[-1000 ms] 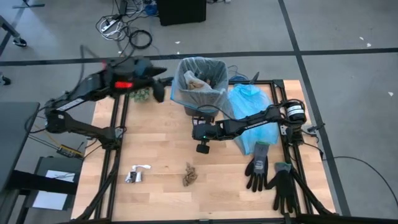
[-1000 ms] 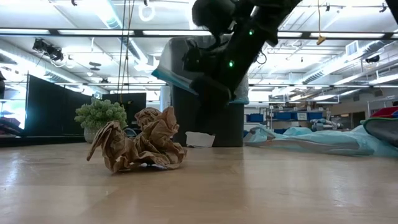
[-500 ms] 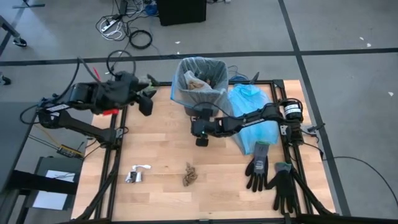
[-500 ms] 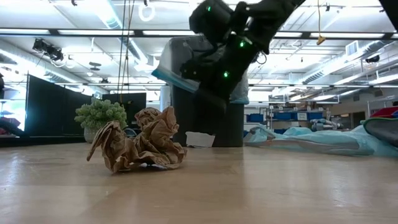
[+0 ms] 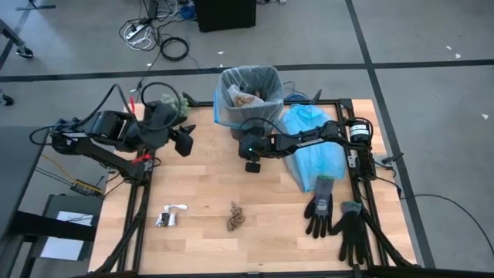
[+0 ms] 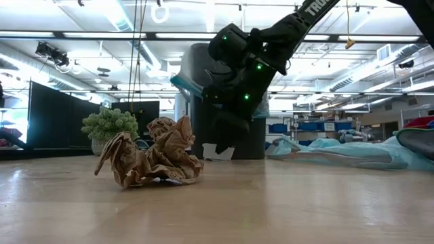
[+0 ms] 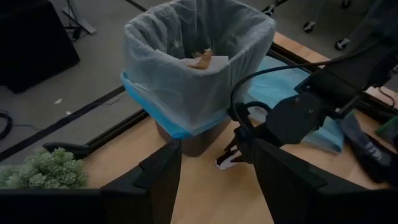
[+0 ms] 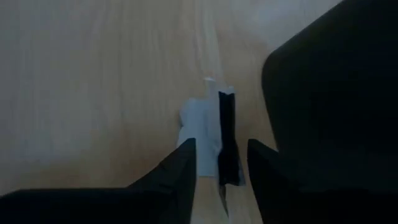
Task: Place trash/remove bag and relplace
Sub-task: Put the white paper into the trash bin
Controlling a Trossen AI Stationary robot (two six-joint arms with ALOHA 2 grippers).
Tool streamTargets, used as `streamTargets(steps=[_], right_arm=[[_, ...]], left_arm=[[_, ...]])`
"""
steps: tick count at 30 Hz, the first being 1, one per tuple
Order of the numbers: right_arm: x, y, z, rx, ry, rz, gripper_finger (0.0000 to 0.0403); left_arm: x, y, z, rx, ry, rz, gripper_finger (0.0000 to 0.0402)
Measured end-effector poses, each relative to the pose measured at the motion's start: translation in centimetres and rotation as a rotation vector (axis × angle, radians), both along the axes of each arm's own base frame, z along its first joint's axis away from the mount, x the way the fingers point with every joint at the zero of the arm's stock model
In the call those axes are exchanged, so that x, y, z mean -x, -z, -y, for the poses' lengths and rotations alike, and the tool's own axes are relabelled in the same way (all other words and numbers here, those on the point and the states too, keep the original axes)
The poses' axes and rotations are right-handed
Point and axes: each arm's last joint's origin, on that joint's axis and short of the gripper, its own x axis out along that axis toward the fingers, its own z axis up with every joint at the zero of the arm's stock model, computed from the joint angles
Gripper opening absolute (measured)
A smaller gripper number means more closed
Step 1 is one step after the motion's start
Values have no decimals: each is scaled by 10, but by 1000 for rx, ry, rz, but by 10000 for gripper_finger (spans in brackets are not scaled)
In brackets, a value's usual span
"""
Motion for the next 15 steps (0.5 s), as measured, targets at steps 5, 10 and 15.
streamTargets(steps=[5,10,15], right_arm=[[0,1,-1,-58,-34,4,41],[1,2,-5,-136,-11,14,5],[4,-8,-24,-141,-24,0,1]], left_arm=[[-4,2,2,-8,-5,-11,207],[-7,3,2,-11,-9,-17,207],[-9,5,4,-1,-12,-14,207]])
